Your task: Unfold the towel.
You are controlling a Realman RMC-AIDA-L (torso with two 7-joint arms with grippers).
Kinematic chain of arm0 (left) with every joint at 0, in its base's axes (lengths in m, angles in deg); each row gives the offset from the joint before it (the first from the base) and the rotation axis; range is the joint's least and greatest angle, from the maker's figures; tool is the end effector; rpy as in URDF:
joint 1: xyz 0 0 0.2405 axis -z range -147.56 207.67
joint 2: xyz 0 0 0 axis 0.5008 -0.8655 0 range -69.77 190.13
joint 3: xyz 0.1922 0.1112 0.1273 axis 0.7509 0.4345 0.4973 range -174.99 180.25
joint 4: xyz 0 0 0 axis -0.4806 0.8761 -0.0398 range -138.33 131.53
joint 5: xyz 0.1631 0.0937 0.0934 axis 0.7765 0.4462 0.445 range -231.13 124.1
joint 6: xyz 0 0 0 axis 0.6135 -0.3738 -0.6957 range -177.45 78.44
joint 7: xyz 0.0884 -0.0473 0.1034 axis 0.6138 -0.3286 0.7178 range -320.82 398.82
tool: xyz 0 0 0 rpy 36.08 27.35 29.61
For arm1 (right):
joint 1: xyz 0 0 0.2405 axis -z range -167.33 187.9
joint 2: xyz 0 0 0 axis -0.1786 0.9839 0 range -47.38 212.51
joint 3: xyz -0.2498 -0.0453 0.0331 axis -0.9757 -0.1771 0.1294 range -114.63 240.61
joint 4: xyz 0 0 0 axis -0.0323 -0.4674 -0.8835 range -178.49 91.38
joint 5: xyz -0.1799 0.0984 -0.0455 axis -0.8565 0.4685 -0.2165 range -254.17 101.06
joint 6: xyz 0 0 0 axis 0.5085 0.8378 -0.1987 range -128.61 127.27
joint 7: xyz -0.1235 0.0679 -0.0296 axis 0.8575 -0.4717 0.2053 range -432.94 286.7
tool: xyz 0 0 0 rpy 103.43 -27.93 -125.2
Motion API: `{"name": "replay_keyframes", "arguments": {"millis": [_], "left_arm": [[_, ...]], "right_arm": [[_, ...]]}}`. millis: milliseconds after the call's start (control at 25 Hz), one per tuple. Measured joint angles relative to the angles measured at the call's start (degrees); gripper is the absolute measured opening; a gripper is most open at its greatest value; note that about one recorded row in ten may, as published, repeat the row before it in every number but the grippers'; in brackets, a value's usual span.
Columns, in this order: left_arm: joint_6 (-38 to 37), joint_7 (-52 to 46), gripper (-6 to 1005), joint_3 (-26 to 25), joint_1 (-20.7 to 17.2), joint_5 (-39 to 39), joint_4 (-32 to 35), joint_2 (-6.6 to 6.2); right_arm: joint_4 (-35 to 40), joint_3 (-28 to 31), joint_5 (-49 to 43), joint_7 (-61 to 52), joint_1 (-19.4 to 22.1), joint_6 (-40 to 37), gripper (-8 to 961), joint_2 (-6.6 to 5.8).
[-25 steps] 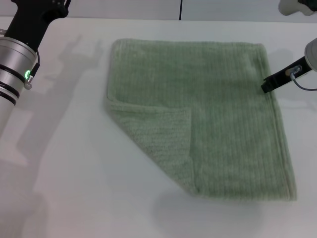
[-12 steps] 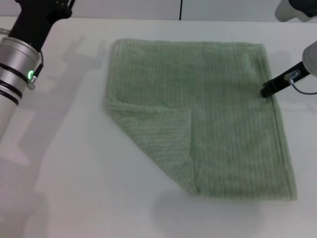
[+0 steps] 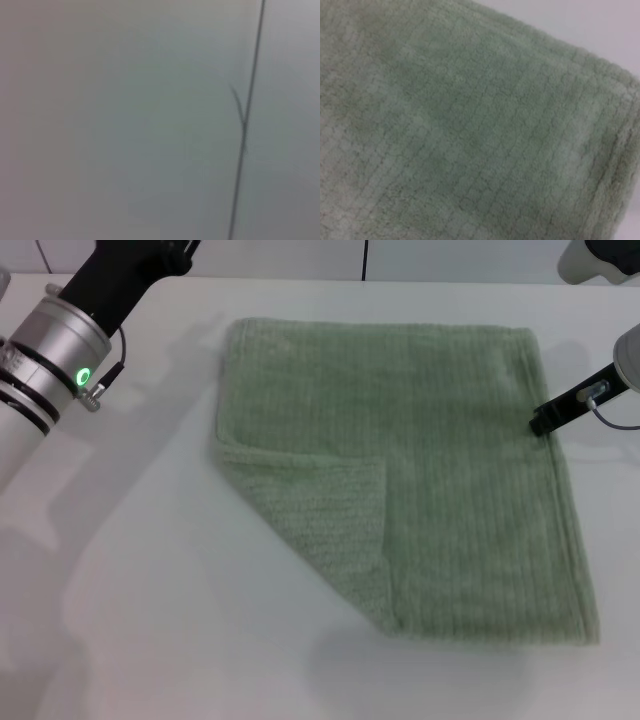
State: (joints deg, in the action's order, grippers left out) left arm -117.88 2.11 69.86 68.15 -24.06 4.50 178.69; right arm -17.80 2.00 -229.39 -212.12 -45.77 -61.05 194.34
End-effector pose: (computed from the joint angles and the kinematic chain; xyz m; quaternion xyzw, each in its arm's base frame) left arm -0.2433 0.4009 -0.0002 -0.7450 -0.2140 -0.4356 0.4576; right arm 0.2421 0.4437 -0.0029 -0.8630 0.4121 -0.1573 0.2462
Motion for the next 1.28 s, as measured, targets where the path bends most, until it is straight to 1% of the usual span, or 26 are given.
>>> {"name": "replay_keyframes", "arguments": {"millis": [40, 80, 120, 160, 240, 280, 360, 440, 520, 560, 600, 640, 720, 760, 880, 960, 1080, 1120, 1280], "left_arm": [[1.19, -2.96, 473, 2.93, -0.93, 0.02, 2.94, -0.25], [1.19, -2.96, 473, 2.93, -0.93, 0.02, 2.94, -0.25], [2.24, -4.97, 474, 5.27, -1.72, 0.1, 5.46, -0.5], [3.75, -7.07, 474, 7.72, -2.63, 0.48, 8.4, -0.83], [6.56, -11.24, 475, 10.89, -4.21, 2.31, 13.34, -1.61], [8.27, -14.51, 475, 12.22, -5.03, 4.85, 16.3, -2.21], [9.54, -20.14, 475, 12.92, -5.78, 10.75, 20.37, -3.24], [9.68, -27.26, 476, 12.73, -6.12, 18.11, 24.21, -4.56], [9.54, -33.23, 477, 12.6, -6.28, 23.89, 27.4, -5.63], [9.49, -36.15, 477, 12.54, -6.34, 26.93, 29.07, -6.06], [9.45, -40.74, 477, 12.47, -6.37, 32.73, 31.87, -6.42], [9.47, -43.25, 478, 12.33, -6.38, 35.75, 33.44, -6.53], [9.36, -48.99, 478, 12.12, -6.25, 43.32, 37.05, -6.51], [9.14, -53.47, 478, 12.03, -5.91, 49.37, 39.63, -6.29], [8.61, -59.52, 479, 12.05, -4.97, 58.12, 42.34, -5.74], [7.85, -64.76, 480, 11.9, -3.18, 65.76, 43.17, -4.99], [6.73, -68.03, 481, 11.63, -1.27, 72.51, 43.23, -4.0], [6.3, -68.97, 481, 11.53, -0.56, 75.23, 43.2, -3.45], [5.41, -70.42, 482, 10.91, 0.71, 79.74, 42.92, -2.26]], "right_arm": [[0.0, 0.0, -0.03, 0.04, -0.01, 0.0, 1, -0.01], [0.0, 0.0, -0.03, 0.04, -0.01, 0.0, 1, -0.01], [0.0, 0.0, -0.04, 0.05, -0.01, 0.0, 1, -0.04], [0.0, 0.0, -0.05, 0.05, -0.01, 0.0, 1, -0.07], [0.0, 0.0, -0.05, 0.05, -0.01, 0.0, 1, -0.1], [-0.02, 0.01, -0.08, 0.05, -0.01, 0.01, 1, -0.1], [-0.32, 0.0, -0.13, 0.07, -0.02, 0.27, 0, -0.1], [-0.71, 0.0, -0.18, 0.1, -0.07, 0.65, 0, -0.12], [-0.79, 0.0, -0.19, 0.1, -0.1, 0.67, 0, -0.14], [-0.93, 0.0, -0.19, 0.11, -0.17, 0.69, 0, -0.18], [-1.06, 0.0, -0.19, 0.13, -0.28, 0.69, 0, -0.24], [-1.18, 0.0, -0.2, 0.16, -0.37, 0.7, 0, -0.29], [-1.32, 0.0, -0.2, 0.19, -0.48, 0.7, 0, -0.37], [-1.33, 0.0, -0.19, 0.19, -0.5, 0.7, 0, -0.39], [-1.33, 0.0, -0.2, 0.21, -0.51, 0.71, 0, -0.43], [-1.33, 0.0, -0.2, 0.22, -0.52, 0.71, 0, -0.43], [-1.33, 0.0, -0.2, 0.22, -0.53, 0.7, 0, -0.43], [-1.33, 0.0, -0.19, 0.22, -0.53, 0.71, 0, -0.43], [-1.32, -0.09, -0.2, 0.28, -0.54, 0.77, 0, -0.48]]}}
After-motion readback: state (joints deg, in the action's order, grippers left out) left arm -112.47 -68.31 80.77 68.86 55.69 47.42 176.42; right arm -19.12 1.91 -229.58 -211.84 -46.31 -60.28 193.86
